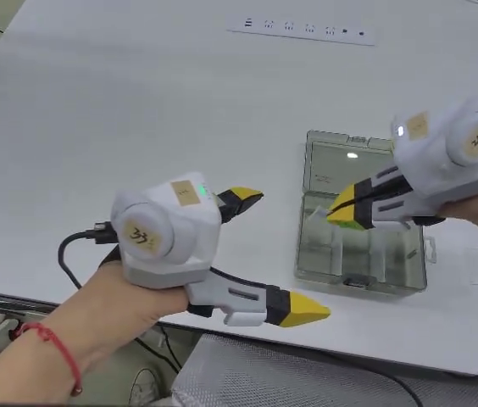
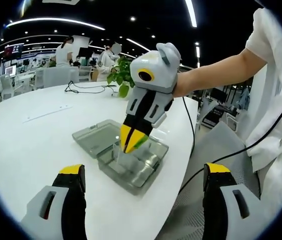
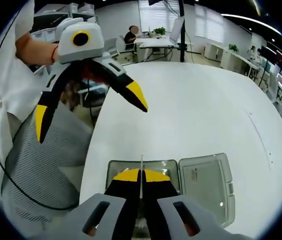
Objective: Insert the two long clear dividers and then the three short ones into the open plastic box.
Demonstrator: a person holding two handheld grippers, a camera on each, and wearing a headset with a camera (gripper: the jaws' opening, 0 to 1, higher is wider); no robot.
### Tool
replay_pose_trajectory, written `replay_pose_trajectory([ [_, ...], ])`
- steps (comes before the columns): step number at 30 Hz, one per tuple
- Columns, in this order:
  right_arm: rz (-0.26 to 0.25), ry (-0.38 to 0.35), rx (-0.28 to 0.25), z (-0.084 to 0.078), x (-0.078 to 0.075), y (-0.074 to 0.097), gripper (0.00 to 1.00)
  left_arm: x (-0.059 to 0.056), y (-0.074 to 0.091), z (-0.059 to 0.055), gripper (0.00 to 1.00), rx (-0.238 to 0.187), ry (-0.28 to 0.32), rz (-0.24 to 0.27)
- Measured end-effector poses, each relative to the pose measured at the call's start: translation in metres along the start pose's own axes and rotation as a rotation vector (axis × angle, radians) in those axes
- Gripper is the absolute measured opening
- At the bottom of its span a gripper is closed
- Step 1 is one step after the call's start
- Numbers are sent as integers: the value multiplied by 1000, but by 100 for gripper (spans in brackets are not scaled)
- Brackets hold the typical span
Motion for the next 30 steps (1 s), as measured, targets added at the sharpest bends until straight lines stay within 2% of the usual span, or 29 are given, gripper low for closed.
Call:
replay_pose_trajectory([
  [10,5,-23,25,-6,-3,-14,2,-1,1,1,100,-9,5,-5],
  [15,19,-28,44,-15,-7,-23,2,-1,2,1,100,-8,7,-5],
  [23,36,-6,101,-18,-5,-31,2,1,3,1,100,-7,4,-7],
  [30,49,33,173,-21,-2,-38,2,1,3,3,100,-8,4,-10],
])
Point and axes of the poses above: the centre of the closed fingertips' face, and the gripper's own axes: y roughly backward along the fingers, x roughly to its left, z roughly out of its top, the point moved 2 cm from there along y, roughly backward along the fingers, and after that the axes turned 13 degrees about y, right-handed, at the moved point
